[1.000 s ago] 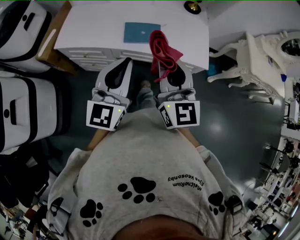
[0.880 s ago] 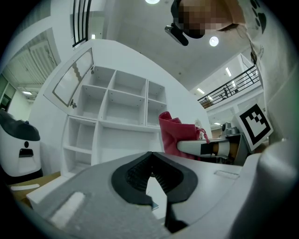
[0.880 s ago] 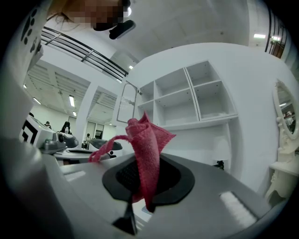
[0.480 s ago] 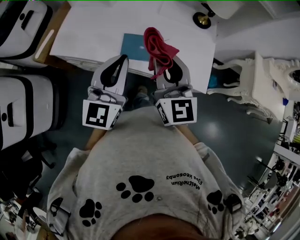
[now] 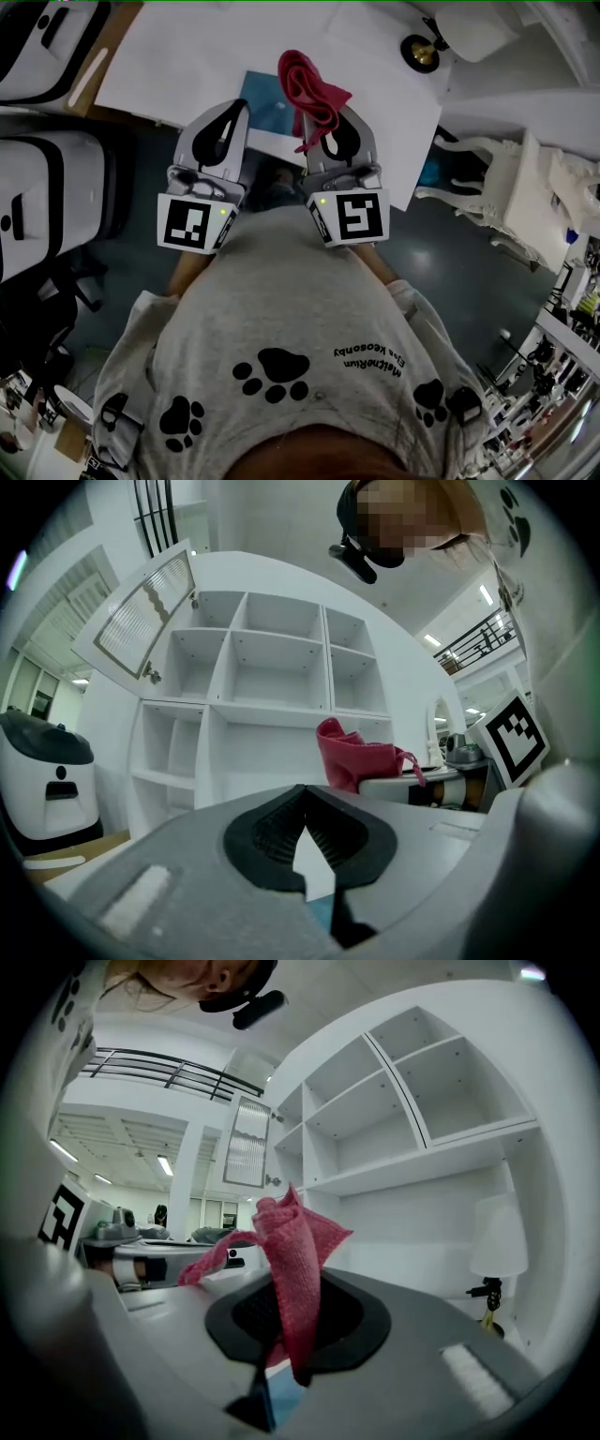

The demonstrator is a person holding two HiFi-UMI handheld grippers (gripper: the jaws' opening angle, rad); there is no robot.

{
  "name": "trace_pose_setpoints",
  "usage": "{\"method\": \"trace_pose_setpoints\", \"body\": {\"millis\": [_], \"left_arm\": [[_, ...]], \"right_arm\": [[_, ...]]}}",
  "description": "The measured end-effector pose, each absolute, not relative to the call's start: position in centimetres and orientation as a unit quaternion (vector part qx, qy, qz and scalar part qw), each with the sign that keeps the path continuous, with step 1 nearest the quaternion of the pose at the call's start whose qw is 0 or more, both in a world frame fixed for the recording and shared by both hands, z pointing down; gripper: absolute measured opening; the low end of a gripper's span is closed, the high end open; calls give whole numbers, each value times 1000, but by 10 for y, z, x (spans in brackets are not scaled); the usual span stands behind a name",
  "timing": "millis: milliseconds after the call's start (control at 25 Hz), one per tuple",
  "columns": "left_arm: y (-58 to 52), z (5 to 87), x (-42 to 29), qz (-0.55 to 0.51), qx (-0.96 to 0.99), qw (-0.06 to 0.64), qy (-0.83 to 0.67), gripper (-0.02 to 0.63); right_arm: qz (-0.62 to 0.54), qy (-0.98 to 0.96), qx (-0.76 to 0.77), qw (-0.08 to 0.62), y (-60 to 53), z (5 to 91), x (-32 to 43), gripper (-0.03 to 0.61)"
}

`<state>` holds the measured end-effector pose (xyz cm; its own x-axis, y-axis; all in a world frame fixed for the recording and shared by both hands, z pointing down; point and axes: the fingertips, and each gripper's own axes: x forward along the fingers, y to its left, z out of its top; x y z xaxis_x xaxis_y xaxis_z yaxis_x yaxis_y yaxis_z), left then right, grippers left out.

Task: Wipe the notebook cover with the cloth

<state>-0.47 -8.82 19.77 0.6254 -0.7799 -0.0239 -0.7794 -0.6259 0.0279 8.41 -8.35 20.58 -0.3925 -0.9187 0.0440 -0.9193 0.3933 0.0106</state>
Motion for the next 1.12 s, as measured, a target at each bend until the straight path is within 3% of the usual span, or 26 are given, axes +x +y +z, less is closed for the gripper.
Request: {"method": "trace_pose_setpoints", "body": {"millis": [1120], "left_arm": [[-143,269,-17,39,922,44,-383,0]], "right_arm": [[34,-836,541,87,-158,264,71,48]]}}
